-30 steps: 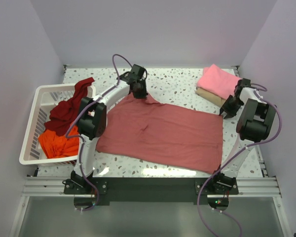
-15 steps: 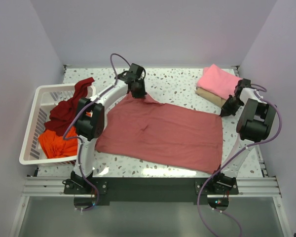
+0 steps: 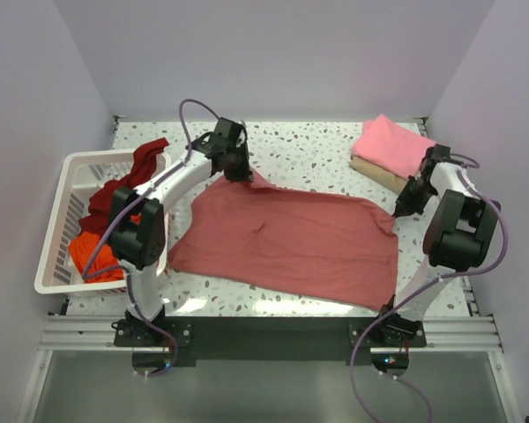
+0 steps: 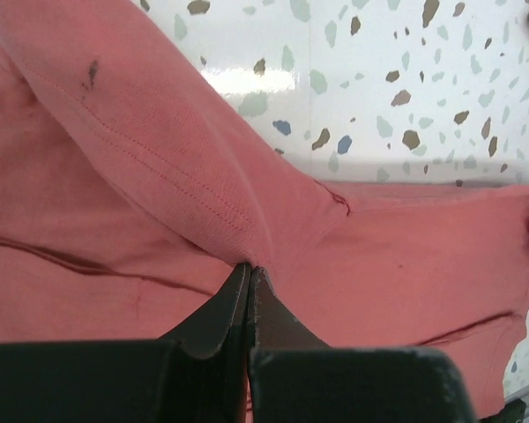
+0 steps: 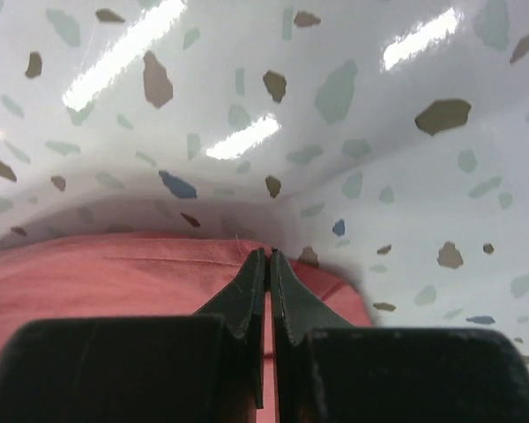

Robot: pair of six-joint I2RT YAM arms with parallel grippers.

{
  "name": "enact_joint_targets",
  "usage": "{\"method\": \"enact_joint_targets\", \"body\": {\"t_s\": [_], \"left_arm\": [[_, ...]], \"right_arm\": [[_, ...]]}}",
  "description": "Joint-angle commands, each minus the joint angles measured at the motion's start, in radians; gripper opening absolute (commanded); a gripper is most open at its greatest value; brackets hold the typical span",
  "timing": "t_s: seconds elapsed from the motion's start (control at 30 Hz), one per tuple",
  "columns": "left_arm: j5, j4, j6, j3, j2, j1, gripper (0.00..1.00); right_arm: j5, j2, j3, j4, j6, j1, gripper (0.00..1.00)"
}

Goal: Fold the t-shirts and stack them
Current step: Fold the tshirt

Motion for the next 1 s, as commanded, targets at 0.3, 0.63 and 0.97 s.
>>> {"method": "enact_joint_targets", "body": {"t_s": [0.3,0.63,0.97], "left_arm": [[-0.044,-0.006,0.046,-0.268,-0.276,-0.016,0.00],[-0.085,-0.081,0.064,-0.413,-0.462,-0.068,0.00],[-0.153,-0.147,0.015,-0.499,-0.568,-0.145,0.00]], "right_arm": [[0.117,-0.231,-0.119,-0.115,-0.072,0.013,0.00],[0.135,-0.333,-0.202,-0.135,-0.095,0.031,0.00],[0.181,-0.377,-0.237,-0.164,-0.104,0.051,0.00]]}}
